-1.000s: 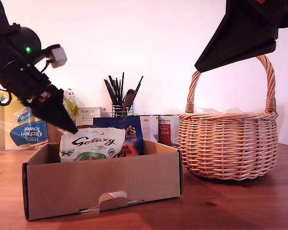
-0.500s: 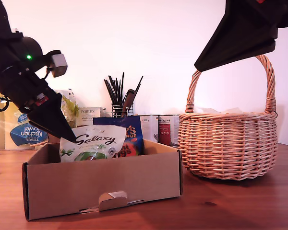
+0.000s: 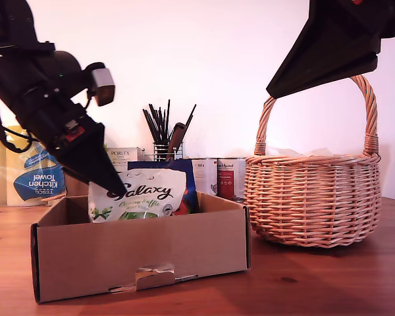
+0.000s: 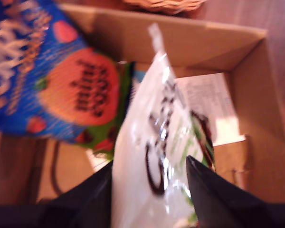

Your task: Move the bags of Easter eggs from the cardboard box on the left into the woven basket on the right side.

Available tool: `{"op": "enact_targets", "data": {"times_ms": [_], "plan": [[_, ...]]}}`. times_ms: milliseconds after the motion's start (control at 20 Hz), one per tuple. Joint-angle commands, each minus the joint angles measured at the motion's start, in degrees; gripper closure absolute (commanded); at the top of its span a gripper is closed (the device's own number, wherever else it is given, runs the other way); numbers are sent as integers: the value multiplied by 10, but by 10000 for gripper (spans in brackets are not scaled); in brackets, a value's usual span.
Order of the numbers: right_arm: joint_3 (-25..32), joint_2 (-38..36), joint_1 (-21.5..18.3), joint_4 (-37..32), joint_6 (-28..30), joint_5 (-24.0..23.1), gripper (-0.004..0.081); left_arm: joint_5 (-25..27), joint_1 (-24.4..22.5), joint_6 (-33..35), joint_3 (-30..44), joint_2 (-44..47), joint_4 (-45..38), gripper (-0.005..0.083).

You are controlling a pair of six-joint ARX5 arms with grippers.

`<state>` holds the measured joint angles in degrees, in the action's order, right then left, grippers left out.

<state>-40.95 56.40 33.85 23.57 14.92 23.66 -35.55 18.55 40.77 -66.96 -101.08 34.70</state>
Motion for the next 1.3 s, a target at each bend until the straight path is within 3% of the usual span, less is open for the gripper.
{"op": "enact_targets", "data": {"times_ms": [0,750,1050,1250], "plan": [[-12,1,3,-4,1,4,782,-4,9,2,4,-14,3,423],[-12,1,3,-5,1,4,782,16,83,-3,5,-43,64,455],[-12,1,3,-4,1,4,782,13,90,-3,4,-50,55,687],[-12,1,3,-4,1,4,782,13,89,-1,-3,-50,61,769]]}}
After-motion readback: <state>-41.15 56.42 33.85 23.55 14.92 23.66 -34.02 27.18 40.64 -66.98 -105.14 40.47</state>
